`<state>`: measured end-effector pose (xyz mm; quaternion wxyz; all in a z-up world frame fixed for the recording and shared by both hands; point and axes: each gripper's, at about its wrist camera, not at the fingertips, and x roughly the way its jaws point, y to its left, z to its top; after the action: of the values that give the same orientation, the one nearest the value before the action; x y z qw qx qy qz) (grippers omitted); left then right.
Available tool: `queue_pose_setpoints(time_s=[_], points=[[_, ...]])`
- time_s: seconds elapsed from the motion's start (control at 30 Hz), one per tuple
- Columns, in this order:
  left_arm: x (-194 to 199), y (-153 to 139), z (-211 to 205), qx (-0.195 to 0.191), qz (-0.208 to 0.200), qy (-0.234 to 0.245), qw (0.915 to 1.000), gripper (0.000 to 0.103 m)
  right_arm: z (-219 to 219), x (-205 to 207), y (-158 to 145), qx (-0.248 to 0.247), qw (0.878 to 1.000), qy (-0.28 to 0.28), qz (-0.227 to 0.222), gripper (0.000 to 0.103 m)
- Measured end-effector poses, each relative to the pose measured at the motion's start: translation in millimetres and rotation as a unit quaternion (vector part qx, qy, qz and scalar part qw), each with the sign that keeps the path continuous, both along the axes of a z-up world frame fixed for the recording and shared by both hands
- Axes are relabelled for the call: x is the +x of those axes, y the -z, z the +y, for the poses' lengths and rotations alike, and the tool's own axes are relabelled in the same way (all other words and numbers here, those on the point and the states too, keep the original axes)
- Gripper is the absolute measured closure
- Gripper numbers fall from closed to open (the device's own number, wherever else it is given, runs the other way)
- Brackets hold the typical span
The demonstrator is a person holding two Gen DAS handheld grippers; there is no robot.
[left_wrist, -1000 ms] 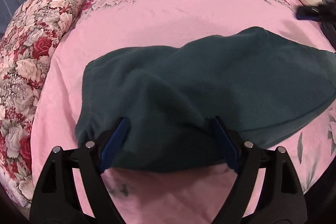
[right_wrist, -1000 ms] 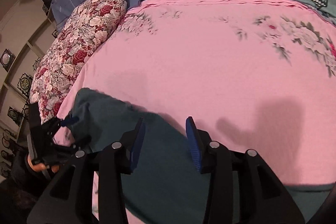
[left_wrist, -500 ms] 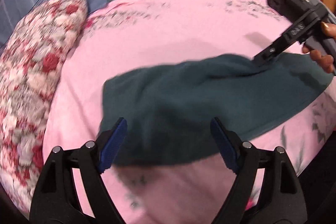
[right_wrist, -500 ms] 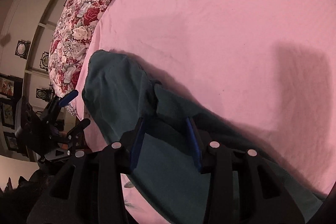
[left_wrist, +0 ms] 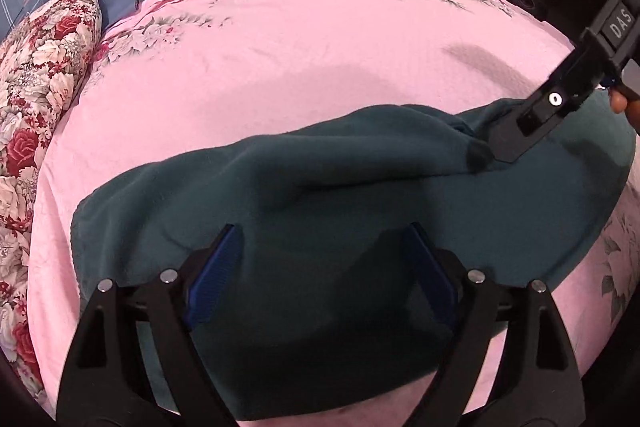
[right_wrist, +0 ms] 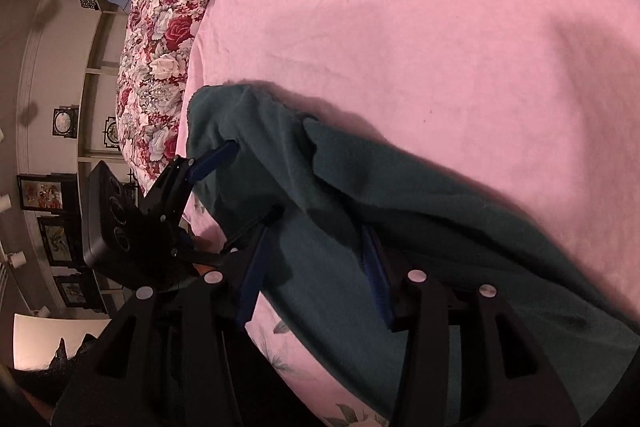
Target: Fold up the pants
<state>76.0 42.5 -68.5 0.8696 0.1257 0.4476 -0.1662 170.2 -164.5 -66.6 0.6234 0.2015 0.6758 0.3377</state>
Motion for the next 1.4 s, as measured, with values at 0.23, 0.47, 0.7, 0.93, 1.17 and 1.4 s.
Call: queue_pose_setpoints(time_s=[0.23, 0.47, 0.7, 0.93, 1.17, 1.4], points=[[0.0, 0.1, -1.0, 0.002, -0.005, -0.003, 1.0000, 0.017, 40.7, 25.4, 6.9, 0.025, 0.999, 0.008, -0.022, 0.054], [-2.5, 0.9, 1.9, -0.007, -0.005, -0.001, 1.0000, 0.016, 23.1, 39.7, -8.3, 0.015, 0.987, 0.099, -0.126, 0.056], [-0.6, 1.1, 3.2, -0.012, 0.000, 0.000, 0.9999, 0.015, 18.8, 59.5, 4.8, 0.027, 0.984, 0.118, -0.132, 0.057], [-7.8, -13.2, 42.0, 0.029, -0.028, -0.045, 0.9982, 0.015, -5.8, 72.0, -8.6, 0.024, 0.988, 0.111, -0.103, 0.058], [0.0, -3.5, 105.8, 0.081, -0.019, -0.129, 0.9881, 0.016, 4.5, 59.7, -8.3, -0.006, 0.996, 0.069, -0.058, 0.058], [-7.8, -0.1, 128.9, 0.054, -0.007, -0.146, 0.9878, 0.011, 40.8, 59.8, 1.8, -0.043, 0.995, 0.028, -0.085, 0.088]])
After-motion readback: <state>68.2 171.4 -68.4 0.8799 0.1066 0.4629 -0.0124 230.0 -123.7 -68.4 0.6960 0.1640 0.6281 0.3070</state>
